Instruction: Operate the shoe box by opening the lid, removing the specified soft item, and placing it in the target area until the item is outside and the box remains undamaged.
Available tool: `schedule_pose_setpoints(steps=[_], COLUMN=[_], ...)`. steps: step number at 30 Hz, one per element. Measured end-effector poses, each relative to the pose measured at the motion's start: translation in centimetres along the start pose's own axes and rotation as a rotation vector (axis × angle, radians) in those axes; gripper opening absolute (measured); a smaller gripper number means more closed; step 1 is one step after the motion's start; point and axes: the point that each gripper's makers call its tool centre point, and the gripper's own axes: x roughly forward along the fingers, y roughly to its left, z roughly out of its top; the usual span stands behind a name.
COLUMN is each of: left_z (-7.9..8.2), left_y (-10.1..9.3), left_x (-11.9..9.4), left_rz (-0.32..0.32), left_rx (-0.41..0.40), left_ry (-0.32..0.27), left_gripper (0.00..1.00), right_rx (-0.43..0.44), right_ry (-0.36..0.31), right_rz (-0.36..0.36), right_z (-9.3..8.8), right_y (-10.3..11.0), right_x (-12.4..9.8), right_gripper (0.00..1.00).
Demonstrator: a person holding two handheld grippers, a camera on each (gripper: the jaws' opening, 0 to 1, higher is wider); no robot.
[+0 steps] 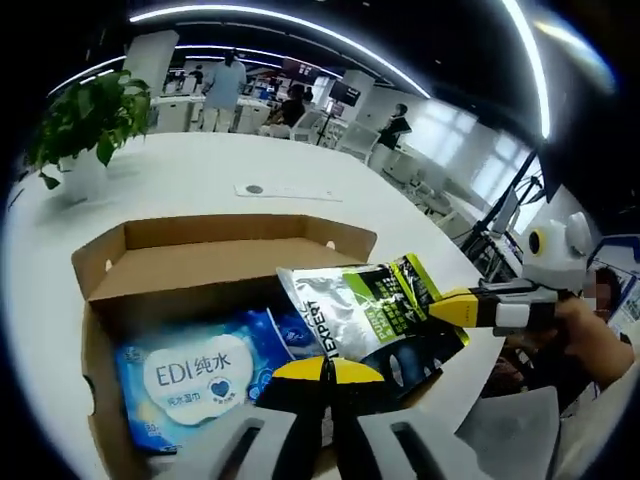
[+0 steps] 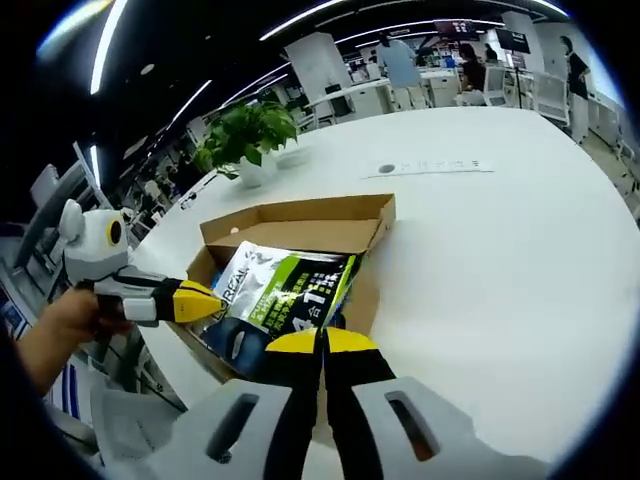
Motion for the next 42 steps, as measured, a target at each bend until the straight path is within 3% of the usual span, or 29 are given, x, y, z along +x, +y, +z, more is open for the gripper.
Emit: schedule_pose_setpoints(steps=[9,25,35,42], left_z=[0.3,0.9,1.1,0.5], left_y=[-3.7,-8.0,-9.7,-9.8], left_x=[2.4,6.1,8.8,10.6], left_rz=[-0.050,-0.123,-0.127,-0.097], left_rx=[0.058,0.125,0.206,0.341], left_ry=[0.036,0.101,0.163,0.262], left_gripper=[0.00,0.00,0.00,0.00], right_rx=[0.055,0.109,0.094,0.065], right_ry=[-0.017,-0.001,0.011,0.041], right_rz=[-0.059,-0.132,-0.186,-0.206], right_z=[0.3,0.0,0.0,-0.8], right_y=[-3.6,-8.7,-11.6,-13.1], right_x=[-2.3,-4.4,-4.4,-3.4], right_gripper=[0.00,0.00,0.00,0.00])
